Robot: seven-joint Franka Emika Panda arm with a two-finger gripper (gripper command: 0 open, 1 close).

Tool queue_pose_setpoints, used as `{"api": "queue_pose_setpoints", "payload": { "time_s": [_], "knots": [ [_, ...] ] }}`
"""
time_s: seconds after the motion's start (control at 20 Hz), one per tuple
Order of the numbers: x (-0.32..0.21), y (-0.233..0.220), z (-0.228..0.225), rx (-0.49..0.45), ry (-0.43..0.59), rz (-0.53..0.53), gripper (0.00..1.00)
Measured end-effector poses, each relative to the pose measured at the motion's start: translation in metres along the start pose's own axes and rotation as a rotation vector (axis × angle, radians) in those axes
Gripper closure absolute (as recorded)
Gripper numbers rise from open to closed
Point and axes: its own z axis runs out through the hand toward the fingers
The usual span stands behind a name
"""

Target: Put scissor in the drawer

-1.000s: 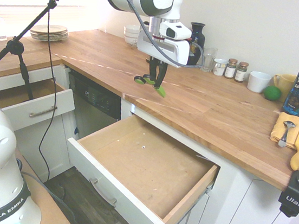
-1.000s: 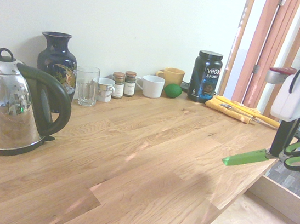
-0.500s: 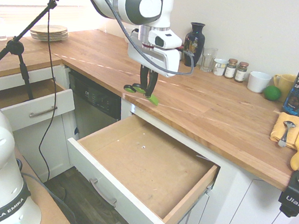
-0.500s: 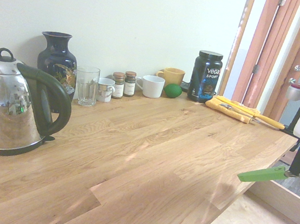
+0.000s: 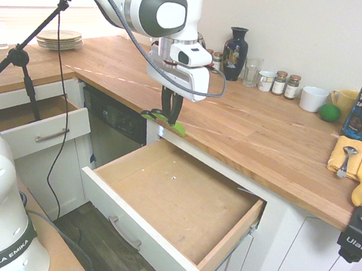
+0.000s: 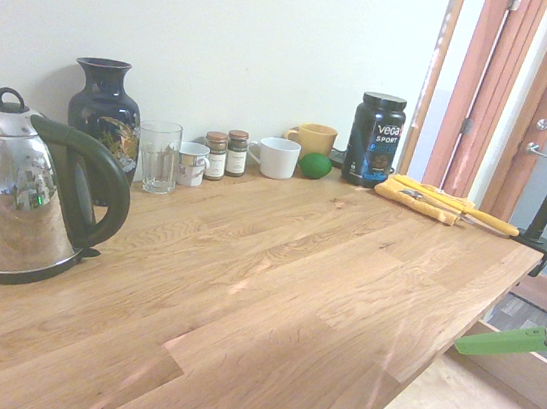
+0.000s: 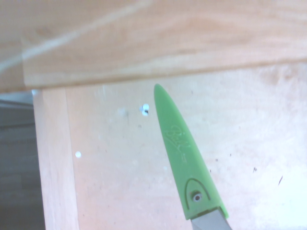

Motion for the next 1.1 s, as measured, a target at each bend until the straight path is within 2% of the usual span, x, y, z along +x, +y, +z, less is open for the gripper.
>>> {"api": "queue_pose_setpoints", "payload": {
  "time_s": [0.35,0.65,1.1],
  "knots": [
    [-0.009,0.008,0.022,-0.007,-0.001,0.007,1.0],
    [-0.01,0.024,0.065,-0.039,0.012,0.029,1.0],
    [-0.005,0.02,0.114,-0.07,0.009,0.038,1.0]
  ]
}}
